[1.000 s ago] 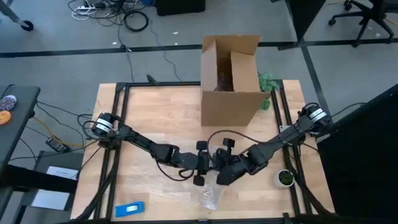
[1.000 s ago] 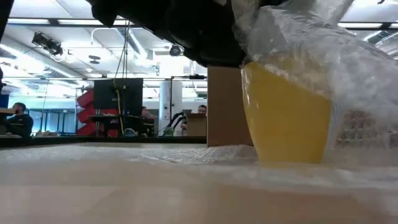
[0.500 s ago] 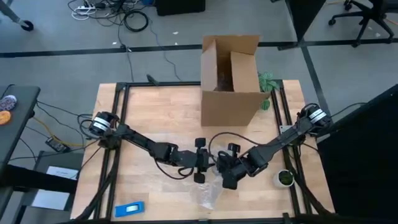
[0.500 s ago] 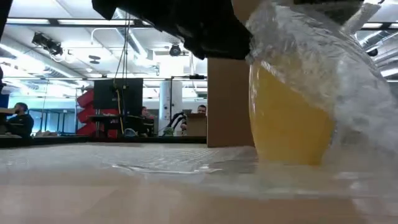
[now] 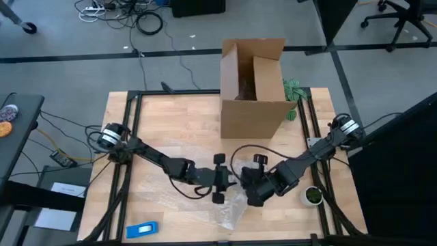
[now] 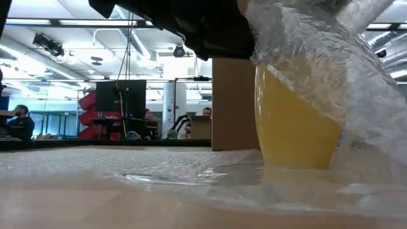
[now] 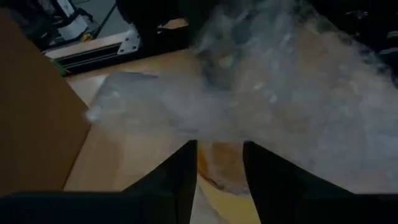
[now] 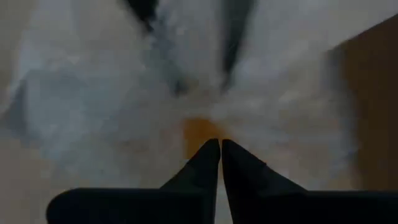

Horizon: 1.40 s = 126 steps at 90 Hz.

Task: Wrap mug
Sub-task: Wrap the yellow mug with transparent bubble wrap

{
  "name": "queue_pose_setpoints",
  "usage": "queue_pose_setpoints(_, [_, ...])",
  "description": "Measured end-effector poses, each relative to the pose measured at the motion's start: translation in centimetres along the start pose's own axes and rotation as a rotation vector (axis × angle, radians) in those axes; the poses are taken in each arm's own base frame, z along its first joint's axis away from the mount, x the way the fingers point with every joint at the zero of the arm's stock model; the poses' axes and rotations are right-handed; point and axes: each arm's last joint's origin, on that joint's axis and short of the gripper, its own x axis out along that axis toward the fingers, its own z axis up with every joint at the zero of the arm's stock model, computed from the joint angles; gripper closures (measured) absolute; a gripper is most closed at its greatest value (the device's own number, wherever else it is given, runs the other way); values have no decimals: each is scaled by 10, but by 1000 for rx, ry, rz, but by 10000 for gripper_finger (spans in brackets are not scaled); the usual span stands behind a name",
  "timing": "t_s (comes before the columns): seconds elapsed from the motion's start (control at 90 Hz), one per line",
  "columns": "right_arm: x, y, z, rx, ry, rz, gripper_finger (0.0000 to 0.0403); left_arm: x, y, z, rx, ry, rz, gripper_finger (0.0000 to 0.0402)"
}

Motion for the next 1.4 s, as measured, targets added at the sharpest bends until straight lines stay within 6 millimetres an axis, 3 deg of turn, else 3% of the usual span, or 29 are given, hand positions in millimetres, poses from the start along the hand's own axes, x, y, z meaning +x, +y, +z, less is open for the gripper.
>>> queue_pose_setpoints(0.122, [-7,-6,12,-69,-155,-192,402,-1,-3,1,2,-6,-11,286])
queue_pose_setpoints(0.233, [5,-20,18,-89,-138,-261,402,-1,-3,1,6,-3,-13,286])
queue_pose_setpoints(0.389, [28,-22,16,-63,-21,-17,402,-1,-3,0,12,0,-13,286])
queue_pose_setpoints(0.5, [23,-10,11,-33,8,91,402,-1,-3,0,18,5,-10,286])
queue_pose_setpoints(0.711, [9,10,0,37,3,139,402,-1,-1,-2,42,21,26,286])
queue_pose_setpoints(0.811, [11,15,-4,49,9,125,403,0,0,-2,42,22,31,286])
queue_pose_setpoints(1.122, [61,33,-18,4,175,93,403,-17,6,13,67,10,91,286])
queue_pose_setpoints(1.267, [72,28,-16,25,211,84,403,-30,5,20,78,30,83,286])
queue_pose_setpoints(1.4, [76,23,-13,37,232,106,403,-33,-8,20,80,6,-3,286])
